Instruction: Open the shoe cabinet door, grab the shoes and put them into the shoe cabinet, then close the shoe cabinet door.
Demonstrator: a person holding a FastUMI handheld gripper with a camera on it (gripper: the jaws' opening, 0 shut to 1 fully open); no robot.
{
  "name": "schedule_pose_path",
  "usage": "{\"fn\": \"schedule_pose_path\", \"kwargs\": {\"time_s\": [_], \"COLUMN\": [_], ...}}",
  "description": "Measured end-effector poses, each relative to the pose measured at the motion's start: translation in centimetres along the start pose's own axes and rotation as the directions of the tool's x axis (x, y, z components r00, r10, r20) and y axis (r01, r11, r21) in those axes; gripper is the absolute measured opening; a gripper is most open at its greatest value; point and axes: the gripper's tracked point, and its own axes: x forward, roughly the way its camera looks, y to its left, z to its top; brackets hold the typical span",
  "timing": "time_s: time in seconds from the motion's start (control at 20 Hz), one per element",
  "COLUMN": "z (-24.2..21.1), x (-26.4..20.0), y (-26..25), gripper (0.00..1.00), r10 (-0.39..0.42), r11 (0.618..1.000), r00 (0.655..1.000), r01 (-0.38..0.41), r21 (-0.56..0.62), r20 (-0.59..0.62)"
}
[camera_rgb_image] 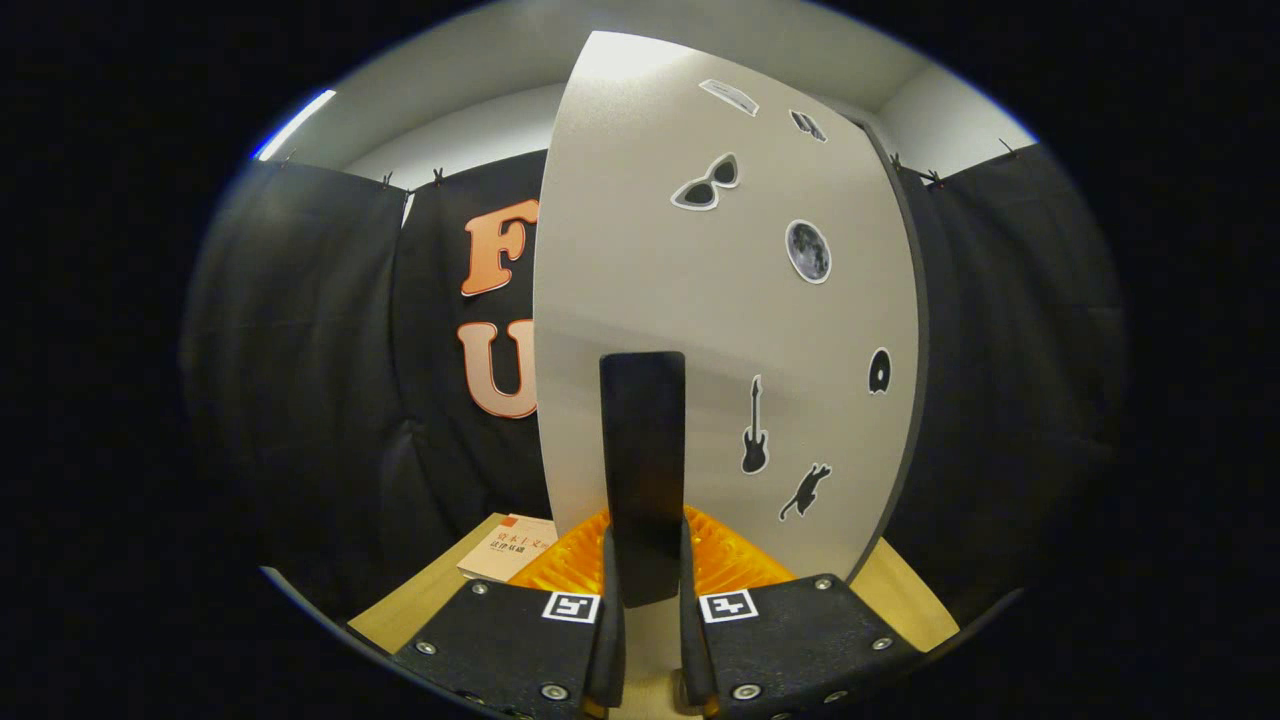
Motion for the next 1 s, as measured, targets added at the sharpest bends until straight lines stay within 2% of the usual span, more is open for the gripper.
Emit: {"fn": "schedule_pose_path", "kwargs": {"time_s": [0.4,1.0], "z": [0.3,-1.3], "x": [-3.9,-7.9], "y": [-3.5,-14.1], "gripper": [0.22,0.21], "r10": [0.008,-0.015], "r11": [0.998,0.992], "r00": [0.999,0.999], "r01": [-0.010,0.009], "r21": [0.055,0.129], "r20": [0.031,0.043]}}
